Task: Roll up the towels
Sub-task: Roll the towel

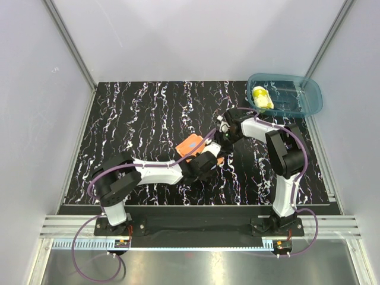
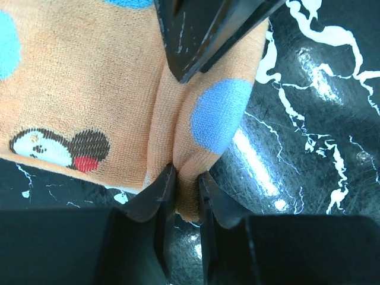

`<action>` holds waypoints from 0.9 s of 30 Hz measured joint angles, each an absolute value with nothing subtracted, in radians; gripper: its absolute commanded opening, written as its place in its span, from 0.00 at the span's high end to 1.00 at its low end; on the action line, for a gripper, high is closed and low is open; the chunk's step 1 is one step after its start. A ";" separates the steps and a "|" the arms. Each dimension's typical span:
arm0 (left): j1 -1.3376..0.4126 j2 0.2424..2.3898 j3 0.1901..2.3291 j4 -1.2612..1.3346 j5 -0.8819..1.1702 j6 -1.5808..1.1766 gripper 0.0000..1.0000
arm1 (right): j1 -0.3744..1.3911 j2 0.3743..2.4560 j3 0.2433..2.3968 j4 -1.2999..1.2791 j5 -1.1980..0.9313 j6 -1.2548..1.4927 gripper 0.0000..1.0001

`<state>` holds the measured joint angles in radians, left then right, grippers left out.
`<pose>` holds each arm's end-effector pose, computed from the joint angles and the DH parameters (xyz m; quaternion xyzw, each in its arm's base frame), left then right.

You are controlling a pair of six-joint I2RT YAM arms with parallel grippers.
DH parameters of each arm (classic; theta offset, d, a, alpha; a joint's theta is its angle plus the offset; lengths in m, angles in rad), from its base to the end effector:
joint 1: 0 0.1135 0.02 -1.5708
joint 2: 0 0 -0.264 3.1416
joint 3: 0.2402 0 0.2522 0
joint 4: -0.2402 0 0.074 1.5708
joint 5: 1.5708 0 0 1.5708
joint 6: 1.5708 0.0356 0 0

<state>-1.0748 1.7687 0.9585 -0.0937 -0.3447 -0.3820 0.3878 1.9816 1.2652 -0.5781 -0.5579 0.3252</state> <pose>0.1775 -0.3027 0.1518 0.2633 0.8947 -0.0937 0.3485 0.3428 0.1604 0.1397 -0.0677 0.9505 0.3018 0.0289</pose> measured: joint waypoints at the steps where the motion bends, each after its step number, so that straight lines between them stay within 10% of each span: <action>1: -1.073 1.768 0.956 -0.088 -0.341 -0.383 1.00 | 0.384 1.982 1.268 -0.584 -0.558 0.325 0.70; 27: -1.049 1.781 1.102 -0.378 -0.032 -0.485 1.00 | 0.292 1.687 1.304 -0.800 -0.187 0.289 0.52</action>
